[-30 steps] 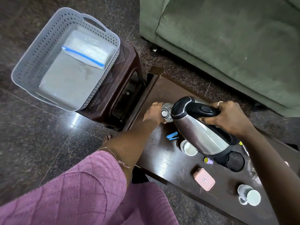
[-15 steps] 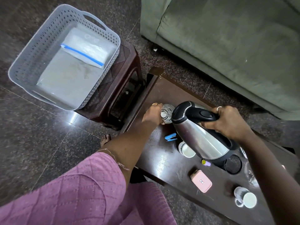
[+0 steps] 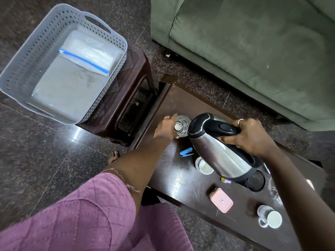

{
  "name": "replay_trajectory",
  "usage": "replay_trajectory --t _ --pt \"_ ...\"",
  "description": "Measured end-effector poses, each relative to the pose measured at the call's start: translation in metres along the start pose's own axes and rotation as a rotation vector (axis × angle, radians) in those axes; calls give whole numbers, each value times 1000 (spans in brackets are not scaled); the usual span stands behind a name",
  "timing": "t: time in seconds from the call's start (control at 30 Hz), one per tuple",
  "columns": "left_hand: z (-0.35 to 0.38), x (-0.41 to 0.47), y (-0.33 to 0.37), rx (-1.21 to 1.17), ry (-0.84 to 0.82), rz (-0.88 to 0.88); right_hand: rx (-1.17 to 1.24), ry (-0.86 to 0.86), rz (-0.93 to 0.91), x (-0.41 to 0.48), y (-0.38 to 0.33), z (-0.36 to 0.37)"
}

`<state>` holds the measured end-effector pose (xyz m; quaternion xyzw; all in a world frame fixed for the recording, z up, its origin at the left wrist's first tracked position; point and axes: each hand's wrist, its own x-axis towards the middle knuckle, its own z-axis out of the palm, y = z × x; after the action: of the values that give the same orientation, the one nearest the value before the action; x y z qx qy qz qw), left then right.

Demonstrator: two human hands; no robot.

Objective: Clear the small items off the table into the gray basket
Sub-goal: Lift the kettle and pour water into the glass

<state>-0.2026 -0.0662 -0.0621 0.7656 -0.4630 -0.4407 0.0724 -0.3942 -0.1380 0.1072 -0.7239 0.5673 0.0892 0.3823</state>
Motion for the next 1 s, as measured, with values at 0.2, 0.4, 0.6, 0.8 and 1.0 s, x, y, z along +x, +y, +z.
replay_trajectory --t 0.2,0.4,0.6,0.8,1.0 --pt "1 0 -1 -23 -9 -2 -19 12 13 1 4 2" --pt "2 2 4 -18 -4 -35 -12 -16 11 -1 2 1" --pt "5 2 5 3 15 -25 4 -16 -6 -5 -1 -4" --pt "5 1 8 20 29 -24 -18 -17 -8 -7 0 -5" --pt "7 2 6 21 29 -35 -21 2 -2 -8 4 -5"
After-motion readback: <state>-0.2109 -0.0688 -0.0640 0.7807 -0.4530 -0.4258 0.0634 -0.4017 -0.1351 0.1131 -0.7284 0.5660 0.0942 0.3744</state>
